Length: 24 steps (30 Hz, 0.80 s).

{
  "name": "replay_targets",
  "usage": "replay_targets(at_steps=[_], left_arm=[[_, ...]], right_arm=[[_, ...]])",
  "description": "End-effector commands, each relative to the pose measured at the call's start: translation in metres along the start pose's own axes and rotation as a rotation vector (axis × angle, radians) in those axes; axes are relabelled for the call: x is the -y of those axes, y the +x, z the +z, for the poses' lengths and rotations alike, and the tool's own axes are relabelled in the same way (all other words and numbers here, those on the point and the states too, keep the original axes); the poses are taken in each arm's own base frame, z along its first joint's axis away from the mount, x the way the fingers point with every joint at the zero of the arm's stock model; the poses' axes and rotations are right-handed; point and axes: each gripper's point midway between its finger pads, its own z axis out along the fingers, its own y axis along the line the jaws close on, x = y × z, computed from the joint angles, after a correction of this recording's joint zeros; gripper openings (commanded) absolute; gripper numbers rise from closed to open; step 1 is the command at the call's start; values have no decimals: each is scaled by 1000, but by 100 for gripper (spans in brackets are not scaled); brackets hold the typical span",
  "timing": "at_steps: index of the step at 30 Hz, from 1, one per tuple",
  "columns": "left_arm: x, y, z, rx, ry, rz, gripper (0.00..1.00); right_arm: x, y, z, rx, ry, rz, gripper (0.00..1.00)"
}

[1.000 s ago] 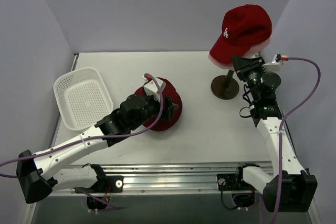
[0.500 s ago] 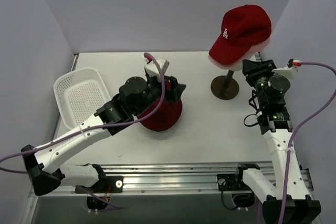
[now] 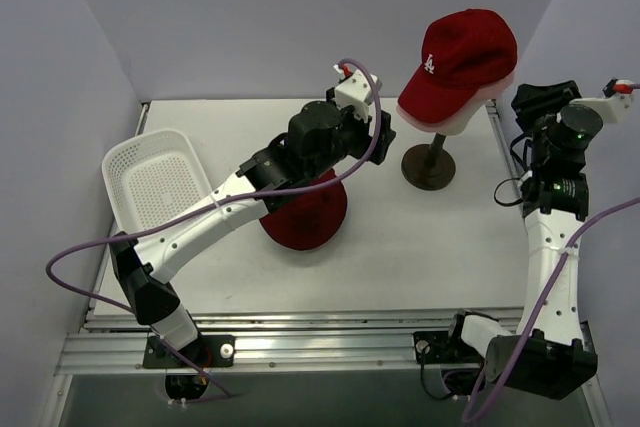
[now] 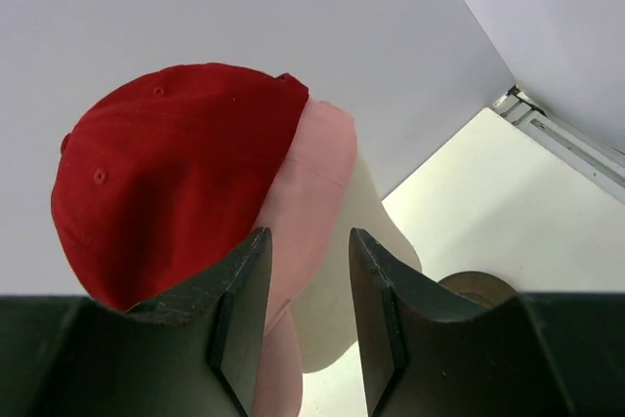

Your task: Stack the hats

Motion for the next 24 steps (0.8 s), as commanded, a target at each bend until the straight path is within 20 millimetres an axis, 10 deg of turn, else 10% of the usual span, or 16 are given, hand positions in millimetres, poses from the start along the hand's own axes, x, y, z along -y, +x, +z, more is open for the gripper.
replay_targets(at_steps=[1, 24], left_arm=[[-4, -23, -6, 61, -13, 28, 80], [21, -2, 109, 18, 47, 100, 79]], right_arm=[[-26, -26, 7, 38, -80, -10, 34], [-25, -29, 80, -90, -266, 60, 31]])
